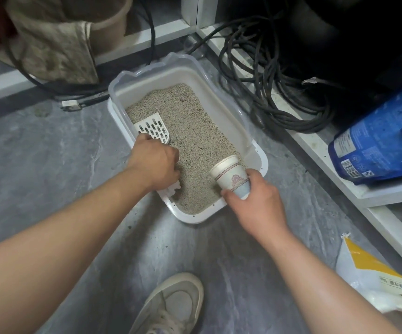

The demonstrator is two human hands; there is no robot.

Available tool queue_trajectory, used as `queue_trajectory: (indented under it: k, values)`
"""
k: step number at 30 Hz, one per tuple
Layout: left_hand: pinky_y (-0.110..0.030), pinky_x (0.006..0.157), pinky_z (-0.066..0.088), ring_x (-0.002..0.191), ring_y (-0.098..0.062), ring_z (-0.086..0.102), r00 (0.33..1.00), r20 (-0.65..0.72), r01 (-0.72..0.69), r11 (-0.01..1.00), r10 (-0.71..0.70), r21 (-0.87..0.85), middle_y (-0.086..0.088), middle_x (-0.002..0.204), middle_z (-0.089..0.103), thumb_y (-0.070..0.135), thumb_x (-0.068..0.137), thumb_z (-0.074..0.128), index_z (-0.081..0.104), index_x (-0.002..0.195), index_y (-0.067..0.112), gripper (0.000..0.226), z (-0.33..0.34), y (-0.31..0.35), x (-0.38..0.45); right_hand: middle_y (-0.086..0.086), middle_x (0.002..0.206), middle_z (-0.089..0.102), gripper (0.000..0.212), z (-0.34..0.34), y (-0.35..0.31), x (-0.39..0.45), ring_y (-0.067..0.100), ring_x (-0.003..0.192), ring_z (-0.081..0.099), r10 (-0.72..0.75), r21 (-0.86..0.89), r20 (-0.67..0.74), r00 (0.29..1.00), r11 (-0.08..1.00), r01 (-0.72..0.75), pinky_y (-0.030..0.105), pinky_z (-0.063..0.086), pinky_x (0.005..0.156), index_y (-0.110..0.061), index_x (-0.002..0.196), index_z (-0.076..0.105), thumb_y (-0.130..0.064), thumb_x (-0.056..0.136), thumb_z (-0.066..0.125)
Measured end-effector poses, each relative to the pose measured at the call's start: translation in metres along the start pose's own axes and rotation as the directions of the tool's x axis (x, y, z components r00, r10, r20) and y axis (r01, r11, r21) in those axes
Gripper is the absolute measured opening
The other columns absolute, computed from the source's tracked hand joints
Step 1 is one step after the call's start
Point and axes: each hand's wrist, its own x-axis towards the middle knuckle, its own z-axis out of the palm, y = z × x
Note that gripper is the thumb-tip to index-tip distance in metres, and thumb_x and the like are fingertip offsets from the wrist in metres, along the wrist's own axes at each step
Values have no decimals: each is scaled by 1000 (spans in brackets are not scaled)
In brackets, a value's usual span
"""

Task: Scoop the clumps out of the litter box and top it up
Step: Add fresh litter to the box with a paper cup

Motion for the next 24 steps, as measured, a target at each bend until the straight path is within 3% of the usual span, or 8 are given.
queue_trajectory:
  k: [6,9,13,15,18,21,24]
  values:
    - [-39,93,35,78,-15,62,1000,7,5,999,-5,-50,9,70,65,52,81,49,71,89,32,31,-2,2,1,3,113,66,61,-6,10,-12,29,101,62,5,91,37,999,996,-9,40,51,83,-25,126,49,-52,77,72]
    - [-42,101,32,99,-18,63,1000,20,12,984,-9,-178,8,97,72,49,87,53,69,108,33,31,-8,3,3,-1,126,59,71,-12,21,-24,23,110,57,31,144,28,999,989,-35,35,47,88,-26,137,40,-51,79,73]
    - [-52,120,19,127,-26,56,999,-49,1,928,-21,-373,-3,131,64,41,90,58,60,128,24,41,-21,21,1,-2,131,55,75,-26,41,-38,20,114,54,75,185,26,997,980,-79,27,38,85,-29,141,34,-47,80,74]
    - [-51,121,22,127,-29,55,988,-150,-106,894,43,-436,-6,133,63,37,89,61,60,128,20,42,-31,51,-1,-3,133,52,76,-35,50,-48,18,118,51,116,207,6,993,972,-114,24,35,88,-29,142,33,-45,80,74]
    - [-47,106,44,120,-34,59,964,-198,-261,789,180,-555,-9,131,63,39,85,58,61,127,19,47,-48,116,-8,-6,132,53,75,-51,66,-69,13,118,49,185,237,-98,978,959,-158,22,35,92,-30,141,36,-45,78,76]
    - [-44,94,52,111,-31,62,903,-175,-414,682,393,-603,-6,122,65,36,77,50,60,125,21,52,-52,184,-18,-9,124,58,69,-62,90,-104,14,114,55,289,279,-183,940,932,-232,35,46,96,-34,132,42,-52,74,75]
    - [-39,99,48,121,-26,58,816,-42,-479,633,576,-608,-4,132,60,32,77,51,51,135,23,58,-43,240,-33,-13,120,61,68,-71,122,-148,14,110,58,414,313,-276,867,892,-326,38,49,94,-36,128,46,-60,70,72]
